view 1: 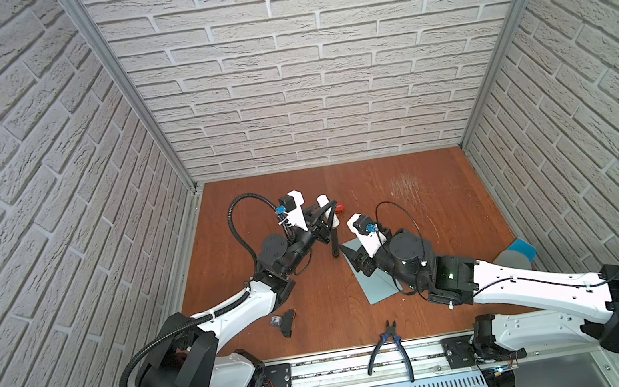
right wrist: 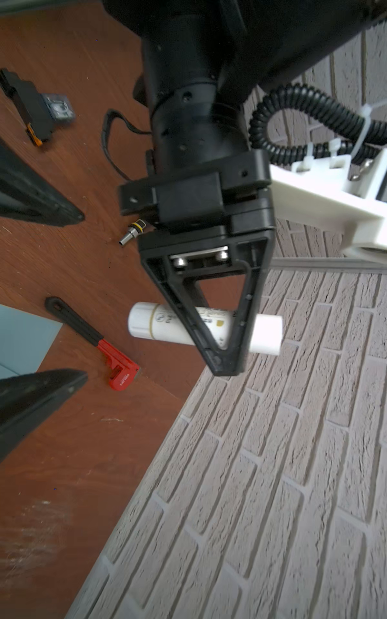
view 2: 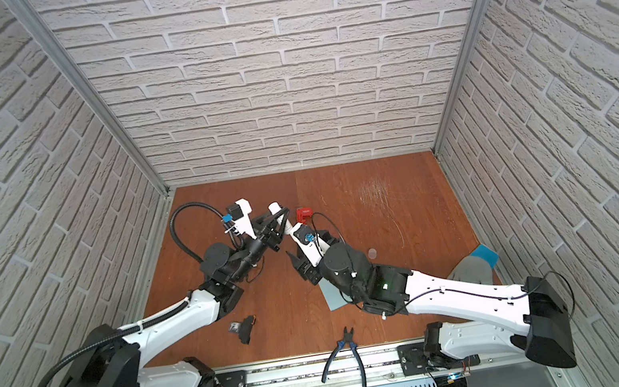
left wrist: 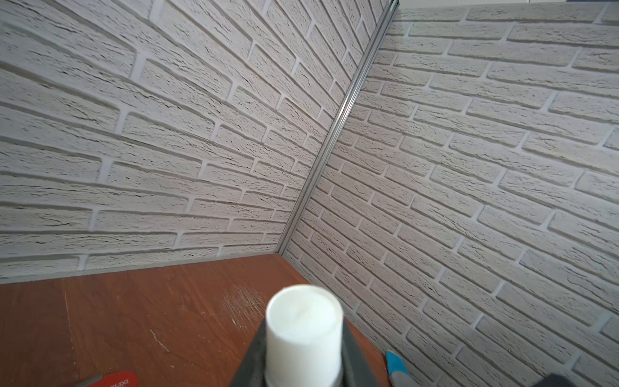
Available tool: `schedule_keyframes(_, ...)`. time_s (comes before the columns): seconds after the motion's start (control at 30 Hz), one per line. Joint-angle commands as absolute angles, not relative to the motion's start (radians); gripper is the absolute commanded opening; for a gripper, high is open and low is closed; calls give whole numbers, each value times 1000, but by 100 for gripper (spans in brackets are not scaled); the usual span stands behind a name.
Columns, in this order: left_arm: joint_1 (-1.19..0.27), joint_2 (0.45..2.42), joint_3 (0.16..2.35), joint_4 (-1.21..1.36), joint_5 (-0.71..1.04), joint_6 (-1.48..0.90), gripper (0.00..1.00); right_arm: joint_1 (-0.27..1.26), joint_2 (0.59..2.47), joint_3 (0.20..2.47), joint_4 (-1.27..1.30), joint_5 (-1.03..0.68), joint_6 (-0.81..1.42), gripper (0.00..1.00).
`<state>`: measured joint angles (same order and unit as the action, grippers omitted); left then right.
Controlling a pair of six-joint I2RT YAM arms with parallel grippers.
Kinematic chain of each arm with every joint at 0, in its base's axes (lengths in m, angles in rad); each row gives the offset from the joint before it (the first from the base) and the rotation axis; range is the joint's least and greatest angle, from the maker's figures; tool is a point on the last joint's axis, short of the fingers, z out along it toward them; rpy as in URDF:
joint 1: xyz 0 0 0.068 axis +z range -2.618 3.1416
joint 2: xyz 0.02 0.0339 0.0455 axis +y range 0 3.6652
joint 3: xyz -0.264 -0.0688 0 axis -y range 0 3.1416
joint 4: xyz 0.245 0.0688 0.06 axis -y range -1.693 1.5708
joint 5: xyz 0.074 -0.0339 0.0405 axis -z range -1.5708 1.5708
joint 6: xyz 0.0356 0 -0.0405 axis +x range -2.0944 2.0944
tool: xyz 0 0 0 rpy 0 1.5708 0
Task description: Place the letter into the envelope and seal it
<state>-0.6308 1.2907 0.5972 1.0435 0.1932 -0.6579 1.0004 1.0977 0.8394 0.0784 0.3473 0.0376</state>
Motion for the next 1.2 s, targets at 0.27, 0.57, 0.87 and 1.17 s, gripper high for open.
schedule_keyframes(0.27,-519,1297,629,1282,570,-875,0,693,1090,795,243,-425,246,63)
schedule_keyframes(0.57,-529,1341,649,1402,687,-937,0,617,1212,830,392,-643,351,64)
schedule_keyframes(0.87,-532,1357,647,1402,688,-931,0,601,1278,859,471,-757,397,58)
schedule_keyframes(1.17,-546,1369,650,1402,683,-927,0,585,1302,865,516,-791,407,51)
